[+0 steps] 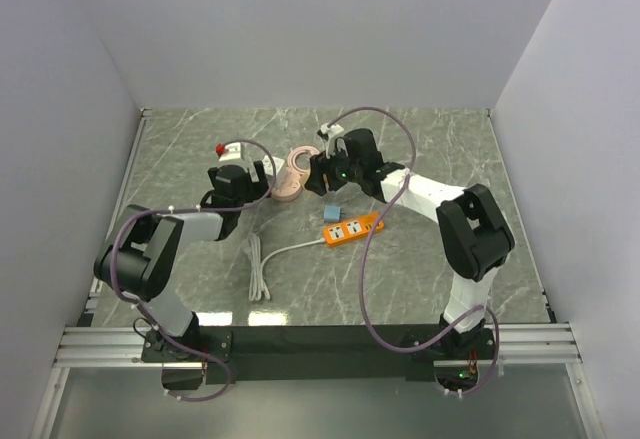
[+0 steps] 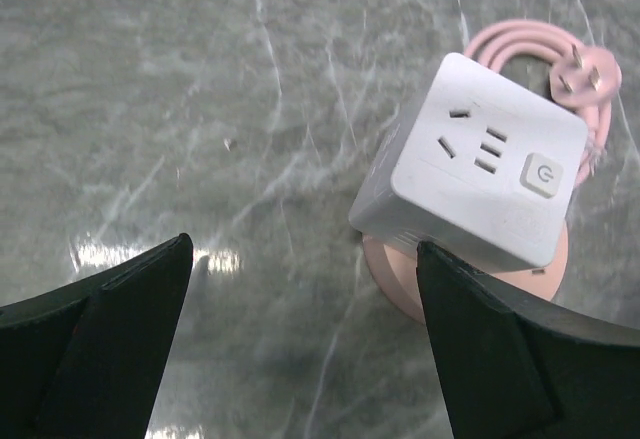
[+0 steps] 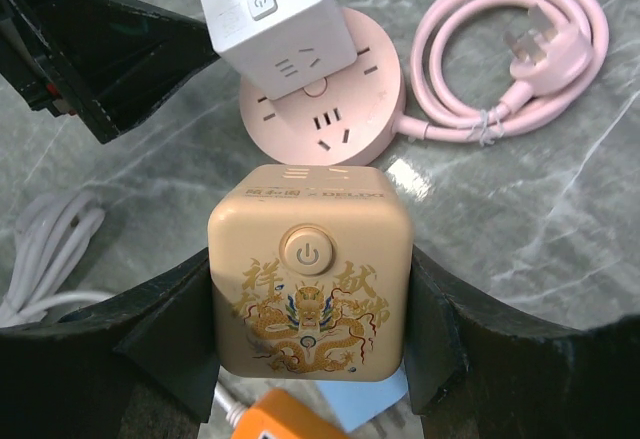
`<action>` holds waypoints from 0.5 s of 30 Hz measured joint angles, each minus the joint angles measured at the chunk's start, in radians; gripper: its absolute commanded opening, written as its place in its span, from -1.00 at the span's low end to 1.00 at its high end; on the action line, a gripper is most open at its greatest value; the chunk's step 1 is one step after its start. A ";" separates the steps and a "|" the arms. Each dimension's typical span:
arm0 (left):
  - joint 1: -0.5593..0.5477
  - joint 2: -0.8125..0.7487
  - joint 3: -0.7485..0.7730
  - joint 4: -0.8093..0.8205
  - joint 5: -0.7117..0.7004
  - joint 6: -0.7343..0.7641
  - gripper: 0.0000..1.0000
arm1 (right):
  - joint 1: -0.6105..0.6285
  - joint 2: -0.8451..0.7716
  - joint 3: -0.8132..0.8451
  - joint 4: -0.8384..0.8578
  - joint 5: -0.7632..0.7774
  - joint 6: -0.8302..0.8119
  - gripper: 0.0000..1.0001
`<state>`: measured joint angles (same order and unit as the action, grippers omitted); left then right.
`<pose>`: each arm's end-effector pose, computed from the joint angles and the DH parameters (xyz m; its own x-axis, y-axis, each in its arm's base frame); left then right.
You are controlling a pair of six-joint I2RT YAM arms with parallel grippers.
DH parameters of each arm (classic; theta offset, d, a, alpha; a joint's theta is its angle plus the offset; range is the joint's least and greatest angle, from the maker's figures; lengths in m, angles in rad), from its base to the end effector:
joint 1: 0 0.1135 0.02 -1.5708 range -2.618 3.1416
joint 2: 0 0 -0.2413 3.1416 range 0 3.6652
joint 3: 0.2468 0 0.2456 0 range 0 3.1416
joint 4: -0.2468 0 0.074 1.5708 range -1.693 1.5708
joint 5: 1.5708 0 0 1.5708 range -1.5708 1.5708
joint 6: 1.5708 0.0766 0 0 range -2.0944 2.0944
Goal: Insert the plug
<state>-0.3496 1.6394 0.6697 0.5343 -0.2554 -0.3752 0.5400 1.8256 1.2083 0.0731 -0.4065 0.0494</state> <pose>0.3402 -0.1034 0.1293 -0.4113 -0.2275 -0.8827 -0.0371 0.9717 -0.2331 0.3560 0.2487 0.1833 -0.4812 -0.2355 -0.8444 -0.7395 0.6263 0.2467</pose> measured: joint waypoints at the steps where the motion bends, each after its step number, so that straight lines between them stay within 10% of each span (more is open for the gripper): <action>1: 0.007 0.009 0.011 0.003 0.005 0.000 0.99 | 0.000 0.009 0.013 -0.001 0.003 0.000 -1.00; 15: 0.048 -0.129 -0.039 0.122 0.224 -0.034 0.99 | 0.006 0.063 0.162 -0.112 0.007 -0.113 -1.00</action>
<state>-0.3012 1.5108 0.6308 0.6559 -0.0315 -0.4091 0.5461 1.8881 1.3701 -0.0387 -0.3992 -0.0639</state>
